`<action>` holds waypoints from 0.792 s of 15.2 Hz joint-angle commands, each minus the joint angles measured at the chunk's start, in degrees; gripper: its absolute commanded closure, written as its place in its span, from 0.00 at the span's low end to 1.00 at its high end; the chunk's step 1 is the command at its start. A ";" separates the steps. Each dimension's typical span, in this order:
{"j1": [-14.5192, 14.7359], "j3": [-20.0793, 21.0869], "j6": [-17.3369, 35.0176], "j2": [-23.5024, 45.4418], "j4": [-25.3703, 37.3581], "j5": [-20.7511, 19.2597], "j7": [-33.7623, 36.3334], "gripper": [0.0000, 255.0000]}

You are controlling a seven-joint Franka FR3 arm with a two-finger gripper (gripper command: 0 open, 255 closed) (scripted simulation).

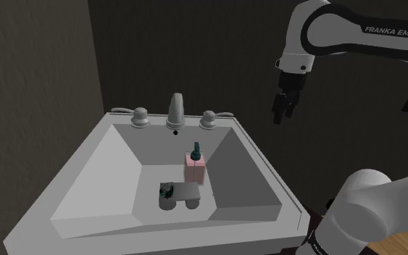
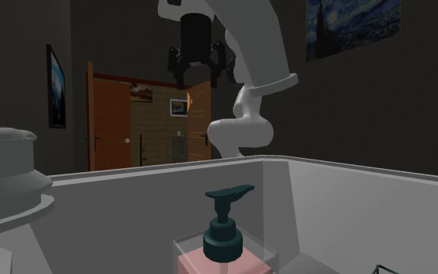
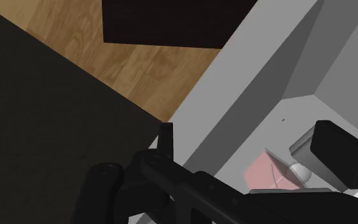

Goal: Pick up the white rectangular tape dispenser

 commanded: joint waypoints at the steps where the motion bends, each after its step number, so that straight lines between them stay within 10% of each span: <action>1: 0.00 0.00 0.00 0.00 0.00 0.00 0.00 0.00; 12: 4.35 8.25 15.52 11.13 -3.91 7.10 7.87 0.00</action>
